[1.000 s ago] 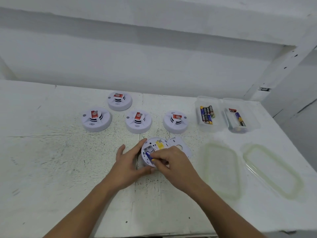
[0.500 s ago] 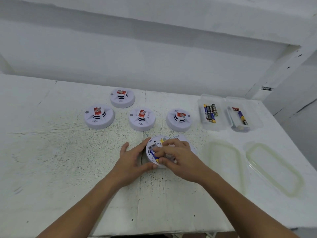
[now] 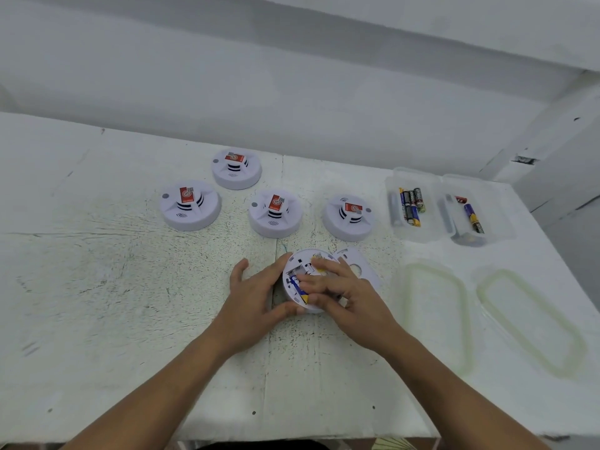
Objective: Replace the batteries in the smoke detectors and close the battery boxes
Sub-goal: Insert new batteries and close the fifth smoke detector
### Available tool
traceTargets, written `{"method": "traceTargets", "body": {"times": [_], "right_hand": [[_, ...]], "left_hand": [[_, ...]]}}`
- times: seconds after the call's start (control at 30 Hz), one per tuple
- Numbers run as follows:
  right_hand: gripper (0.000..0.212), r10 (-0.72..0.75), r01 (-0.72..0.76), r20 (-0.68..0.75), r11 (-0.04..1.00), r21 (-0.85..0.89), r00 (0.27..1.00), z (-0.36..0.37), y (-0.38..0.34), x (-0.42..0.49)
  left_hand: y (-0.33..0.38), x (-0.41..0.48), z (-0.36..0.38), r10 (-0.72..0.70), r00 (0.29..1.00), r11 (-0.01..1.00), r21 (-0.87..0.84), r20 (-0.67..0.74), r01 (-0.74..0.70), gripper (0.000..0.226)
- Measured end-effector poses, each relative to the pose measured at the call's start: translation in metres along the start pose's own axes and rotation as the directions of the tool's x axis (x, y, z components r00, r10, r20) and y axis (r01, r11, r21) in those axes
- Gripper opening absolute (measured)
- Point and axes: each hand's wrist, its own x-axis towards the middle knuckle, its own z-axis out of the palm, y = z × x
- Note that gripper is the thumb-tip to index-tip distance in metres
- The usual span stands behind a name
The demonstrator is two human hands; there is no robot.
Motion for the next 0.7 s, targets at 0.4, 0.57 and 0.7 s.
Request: {"method": "traceTargets", "body": {"times": [0.4,0.57,0.7], "right_hand": [[0.018,0.001,-0.001,-0.038,1.000,-0.003,0.999,0.0037,0.0032,0.0020],[0.021,-0.050,0.048,-0.030,0.996,-0.075,0.998,0.0047,0.0053,0.0026],[0.022,-0.055,0.053,-0.032,0.997,-0.062,0.998,0.0048,0.0043,0.0016]], "left_hand": [[-0.0051,0.0008,0.0021,0.010,1.000,1.000,0.001,-0.003,-0.010,0.077],[-0.0049,-0.0003,0.0026,0.017,1.000,1.000,0.003,-0.017,-0.017,0.078],[-0.0031,-0.0001,0.0020,0.018,1.000,1.000,0.002,-0.016,-0.018,0.076]]}}
